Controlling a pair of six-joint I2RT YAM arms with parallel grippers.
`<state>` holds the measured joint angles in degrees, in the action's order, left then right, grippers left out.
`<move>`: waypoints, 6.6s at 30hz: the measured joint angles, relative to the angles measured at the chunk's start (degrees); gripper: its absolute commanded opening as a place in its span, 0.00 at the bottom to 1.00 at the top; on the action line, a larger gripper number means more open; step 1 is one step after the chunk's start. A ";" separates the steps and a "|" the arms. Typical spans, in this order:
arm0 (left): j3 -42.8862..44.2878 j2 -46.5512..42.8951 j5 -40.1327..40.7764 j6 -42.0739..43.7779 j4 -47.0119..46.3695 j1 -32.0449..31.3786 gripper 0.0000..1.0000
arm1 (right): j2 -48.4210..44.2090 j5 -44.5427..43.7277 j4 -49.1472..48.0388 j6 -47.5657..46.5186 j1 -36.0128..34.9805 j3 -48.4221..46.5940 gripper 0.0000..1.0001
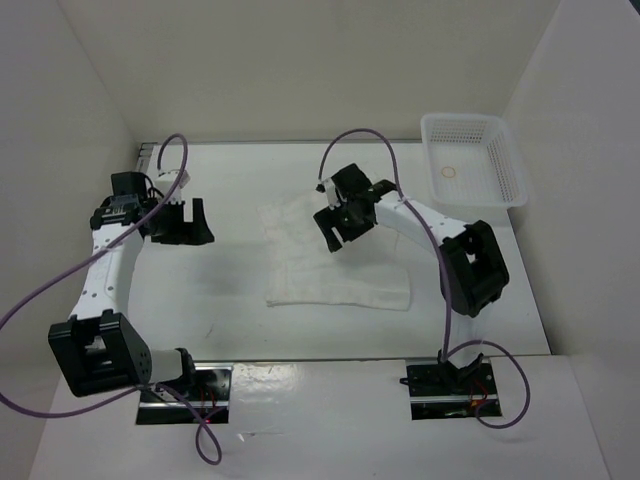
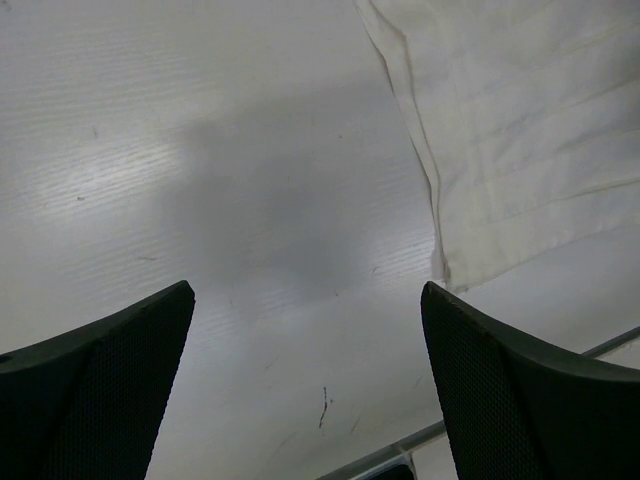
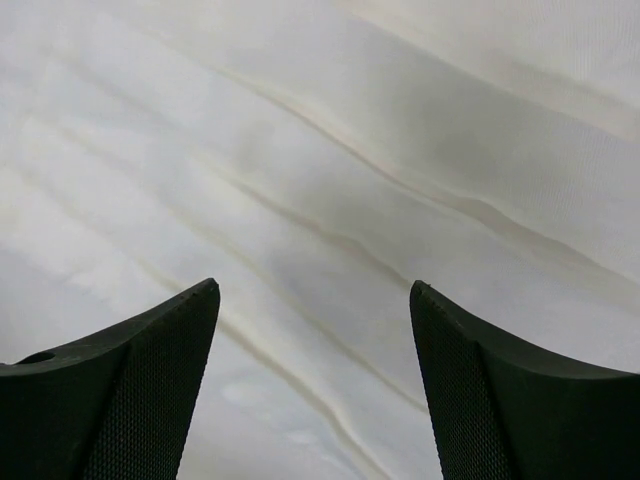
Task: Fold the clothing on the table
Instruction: Flatten the skirt out, then fold the skirt
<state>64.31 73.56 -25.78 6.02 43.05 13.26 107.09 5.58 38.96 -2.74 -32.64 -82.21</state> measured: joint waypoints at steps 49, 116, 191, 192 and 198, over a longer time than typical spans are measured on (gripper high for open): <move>35.45 50.84 16.90 -1.20 -11.67 -22.32 0.53 | -43.10 16.37 4.37 -9.18 39.41 18.08 0.84; 17.75 41.59 19.61 6.05 -10.62 -31.78 0.11 | 21.86 11.63 -3.63 -10.62 20.41 -29.53 0.82; 22.84 28.11 19.17 9.01 -7.45 -29.73 0.11 | -8.17 0.00 -7.26 -13.05 14.16 -10.91 0.00; 21.07 25.75 18.91 9.07 -7.39 -29.77 0.11 | -10.78 1.49 -6.75 -13.88 14.16 -9.51 0.00; 14.29 14.80 17.64 9.31 -7.06 -28.89 0.11 | -20.57 8.68 -2.73 -19.74 13.29 -3.04 0.00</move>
<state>78.61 88.36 -8.14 15.33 35.99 -15.64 86.52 14.26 36.23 -22.48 -19.35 -85.25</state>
